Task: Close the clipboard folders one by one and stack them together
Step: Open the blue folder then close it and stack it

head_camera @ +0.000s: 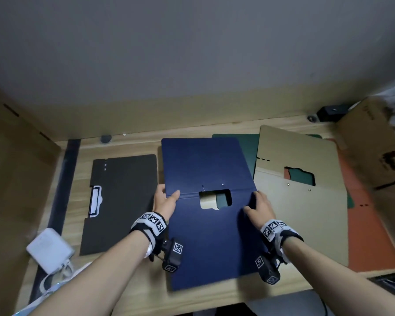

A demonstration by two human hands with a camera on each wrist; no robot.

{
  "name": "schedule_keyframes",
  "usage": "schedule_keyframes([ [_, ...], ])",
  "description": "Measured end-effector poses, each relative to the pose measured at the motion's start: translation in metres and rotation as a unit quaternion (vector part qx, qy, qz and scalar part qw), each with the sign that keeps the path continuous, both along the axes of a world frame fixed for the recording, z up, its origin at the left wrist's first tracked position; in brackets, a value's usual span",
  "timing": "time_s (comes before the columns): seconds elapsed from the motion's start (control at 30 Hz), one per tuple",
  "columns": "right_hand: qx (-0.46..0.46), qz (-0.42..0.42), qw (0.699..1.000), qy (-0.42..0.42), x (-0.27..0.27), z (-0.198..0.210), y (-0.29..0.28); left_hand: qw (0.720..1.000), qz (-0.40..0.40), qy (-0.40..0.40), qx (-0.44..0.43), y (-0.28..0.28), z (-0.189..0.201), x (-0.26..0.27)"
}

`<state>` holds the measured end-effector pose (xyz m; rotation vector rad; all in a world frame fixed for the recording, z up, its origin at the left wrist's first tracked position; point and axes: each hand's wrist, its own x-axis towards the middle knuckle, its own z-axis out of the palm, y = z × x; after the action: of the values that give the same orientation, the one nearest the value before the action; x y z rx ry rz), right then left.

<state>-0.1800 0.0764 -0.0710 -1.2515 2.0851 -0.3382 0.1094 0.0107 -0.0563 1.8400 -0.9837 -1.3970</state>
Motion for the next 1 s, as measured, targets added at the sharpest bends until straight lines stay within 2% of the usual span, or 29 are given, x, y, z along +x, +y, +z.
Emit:
schedule_keyframes([
  [0.17,-0.017,0.019,0.999,-0.027,-0.013,0.029,-0.010,0.993,-0.030,-0.041,-0.105,-0.009,0.059,-0.006],
  [0.27,-0.056,0.056,0.997,-0.017,-0.019,0.068,-0.022,0.983,-0.078,-0.073,-0.149,-0.023,0.113,-0.010],
  [0.37,-0.130,0.094,0.987,-0.015,-0.025,0.117,-0.046,0.960,-0.151,-0.129,-0.199,-0.039,0.158,-0.012],
  [0.5,-0.279,0.145,0.948,0.051,-0.032,0.195,-0.080,0.908,-0.229,-0.231,-0.264,-0.042,0.233,-0.038],
  [0.63,-0.410,0.178,0.872,0.199,-0.033,0.276,-0.103,0.815,-0.312,-0.361,-0.328,-0.045,0.284,-0.067],
  [0.73,-0.418,0.233,0.817,0.322,-0.040,0.306,-0.111,0.748,-0.344,-0.422,-0.380,-0.045,0.299,-0.086],
  [0.83,-0.379,0.303,0.794,0.366,-0.051,0.302,-0.110,0.715,-0.361,-0.449,-0.396,-0.041,0.288,-0.096],
  [0.9,-0.338,0.330,0.813,0.339,-0.055,0.283,-0.101,0.715,-0.370,-0.453,-0.383,-0.035,0.269,-0.098],
  [1.0,-0.269,0.319,0.854,0.310,-0.056,0.238,-0.076,0.713,-0.406,-0.455,-0.347,-0.024,0.231,-0.099],
])
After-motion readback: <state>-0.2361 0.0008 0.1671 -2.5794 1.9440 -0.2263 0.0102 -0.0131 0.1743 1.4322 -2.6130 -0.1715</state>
